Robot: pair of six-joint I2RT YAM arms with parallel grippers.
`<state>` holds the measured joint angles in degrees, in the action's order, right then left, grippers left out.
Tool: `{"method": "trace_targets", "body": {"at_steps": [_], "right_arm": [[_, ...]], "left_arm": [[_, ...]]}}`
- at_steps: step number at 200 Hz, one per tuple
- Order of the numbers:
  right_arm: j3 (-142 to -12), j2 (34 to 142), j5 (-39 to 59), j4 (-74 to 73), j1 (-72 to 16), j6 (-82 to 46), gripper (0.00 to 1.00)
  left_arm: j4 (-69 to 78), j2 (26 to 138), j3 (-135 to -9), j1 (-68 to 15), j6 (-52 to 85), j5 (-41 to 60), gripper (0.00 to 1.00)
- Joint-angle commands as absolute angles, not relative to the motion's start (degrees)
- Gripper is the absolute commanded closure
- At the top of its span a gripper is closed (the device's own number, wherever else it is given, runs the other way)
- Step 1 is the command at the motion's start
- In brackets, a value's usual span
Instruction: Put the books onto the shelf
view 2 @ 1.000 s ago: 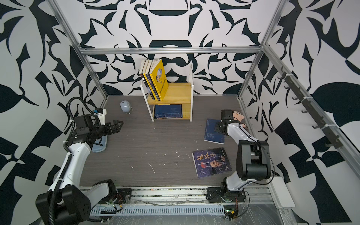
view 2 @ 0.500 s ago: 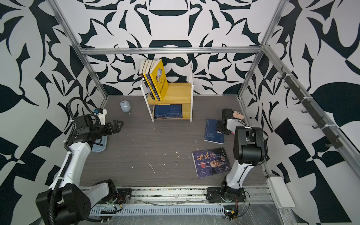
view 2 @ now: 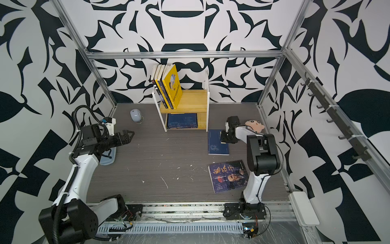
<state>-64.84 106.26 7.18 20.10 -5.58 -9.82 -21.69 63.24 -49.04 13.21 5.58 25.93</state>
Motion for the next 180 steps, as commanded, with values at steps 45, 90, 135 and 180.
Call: {"method": "trace_targets", "body": {"at_steps": [45, 90, 135, 180], "right_arm": [[-63.51, 107.02, 3.78, 27.89, -16.36, -6.40, 0.55], [-61.08, 104.14, 8.68, 26.31, -17.18, -13.05, 0.55], [-59.68, 94.76, 8.16, 26.80, -16.06, -15.46, 0.50], [-66.94, 97.58, 9.65, 23.79, -7.93, -14.63, 0.42]], "left_arm": [[-19.02, 64.43, -46.99, 9.73, 7.07, 28.56, 0.03], [-18.65, 65.90, -46.79, 6.61, 7.52, 28.78, 0.05], [-17.69, 67.17, -46.15, 4.79, 7.09, 28.77, 0.05], [-17.36, 67.49, -46.03, 4.23, 6.43, 29.00, 0.05]]}}
